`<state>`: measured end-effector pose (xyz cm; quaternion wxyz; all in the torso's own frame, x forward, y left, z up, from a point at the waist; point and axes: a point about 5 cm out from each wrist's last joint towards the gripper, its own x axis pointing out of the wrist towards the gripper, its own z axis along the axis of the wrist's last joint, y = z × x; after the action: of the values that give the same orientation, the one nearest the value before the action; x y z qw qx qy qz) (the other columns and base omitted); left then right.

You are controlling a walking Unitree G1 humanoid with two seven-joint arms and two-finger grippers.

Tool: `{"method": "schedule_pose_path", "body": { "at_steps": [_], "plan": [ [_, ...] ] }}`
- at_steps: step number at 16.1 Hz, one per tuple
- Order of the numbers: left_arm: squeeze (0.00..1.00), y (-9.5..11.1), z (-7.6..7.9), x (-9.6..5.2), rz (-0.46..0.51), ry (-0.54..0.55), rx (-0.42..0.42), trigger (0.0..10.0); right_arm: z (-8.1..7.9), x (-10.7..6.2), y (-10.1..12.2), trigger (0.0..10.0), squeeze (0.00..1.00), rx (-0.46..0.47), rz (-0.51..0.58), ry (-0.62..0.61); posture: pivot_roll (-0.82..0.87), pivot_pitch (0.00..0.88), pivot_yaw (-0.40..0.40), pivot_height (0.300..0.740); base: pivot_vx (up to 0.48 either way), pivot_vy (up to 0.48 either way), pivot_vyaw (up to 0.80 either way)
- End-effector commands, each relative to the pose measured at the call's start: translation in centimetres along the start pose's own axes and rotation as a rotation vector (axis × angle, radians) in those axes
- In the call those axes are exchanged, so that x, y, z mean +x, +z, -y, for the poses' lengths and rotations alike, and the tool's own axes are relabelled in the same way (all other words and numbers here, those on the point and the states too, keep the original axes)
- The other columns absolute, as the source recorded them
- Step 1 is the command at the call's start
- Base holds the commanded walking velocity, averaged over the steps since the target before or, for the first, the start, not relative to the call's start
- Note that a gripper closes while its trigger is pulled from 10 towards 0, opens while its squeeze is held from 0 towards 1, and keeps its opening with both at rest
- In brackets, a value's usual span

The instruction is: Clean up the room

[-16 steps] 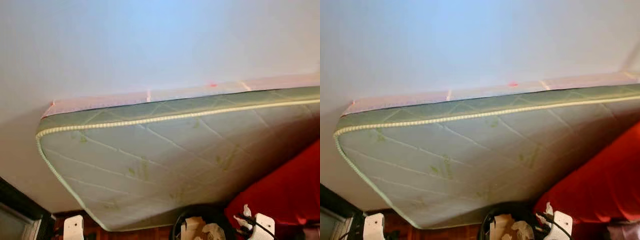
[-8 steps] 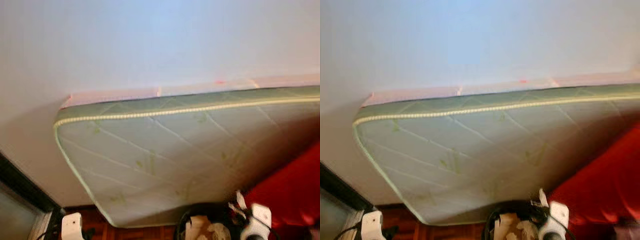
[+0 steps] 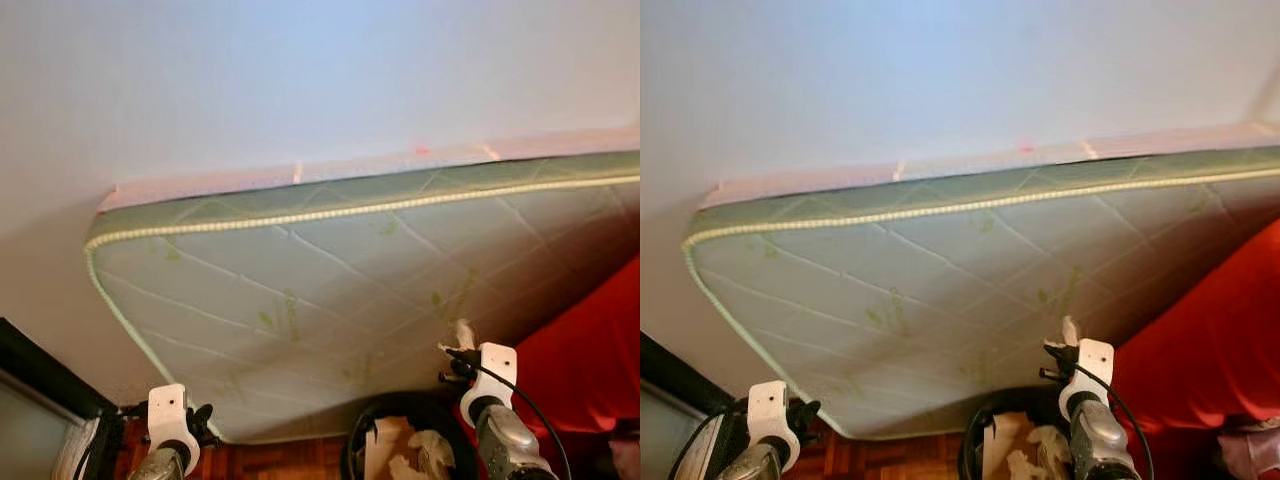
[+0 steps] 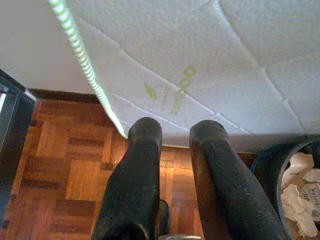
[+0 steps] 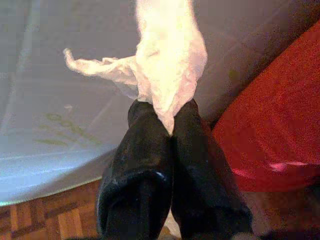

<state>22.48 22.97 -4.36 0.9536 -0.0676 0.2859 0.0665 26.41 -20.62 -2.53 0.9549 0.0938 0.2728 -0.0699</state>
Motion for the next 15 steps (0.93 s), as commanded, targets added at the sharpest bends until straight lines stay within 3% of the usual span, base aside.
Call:
{"method": "schedule_pose_path", "body": {
  "at_steps": [1,5,9,12,15],
  "plan": [
    [0.00,-0.6,-0.3,-0.3,-0.018,0.010,0.000,10.0,0.3,-0.3,-1.0,10.0,0.00,-0.008,-0.047,-0.021,0.11,0.010,0.033,0.740,0.000,0.000,0.00],
    [0.00,-1.4,-0.6,-0.7,-0.042,0.023,-0.005,10.0,1.3,-1.6,-4.1,10.0,0.00,-0.017,-0.149,-0.036,0.11,0.014,0.028,0.740,0.000,0.000,0.00],
    [0.00,-2.0,-1.1,-1.0,-0.071,0.031,-0.002,10.0,2.5,-2.4,-5.4,10.0,0.00,0.005,-0.184,-0.068,0.10,0.014,0.035,0.740,0.000,0.000,0.00],
    [0.00,-2.4,-1.4,-1.2,-0.091,0.040,-0.002,10.0,3.2,-2.3,-4.9,10.0,0.00,0.016,-0.169,-0.067,0.11,0.005,0.036,0.740,0.000,0.000,0.00],
    [0.00,-2.5,-1.6,-1.2,-0.103,0.044,-0.001,10.0,2.6,-2.1,-4.8,10.0,0.00,0.006,-0.179,-0.052,0.11,0.000,0.037,0.740,0.000,0.000,0.00]
  ]
}}
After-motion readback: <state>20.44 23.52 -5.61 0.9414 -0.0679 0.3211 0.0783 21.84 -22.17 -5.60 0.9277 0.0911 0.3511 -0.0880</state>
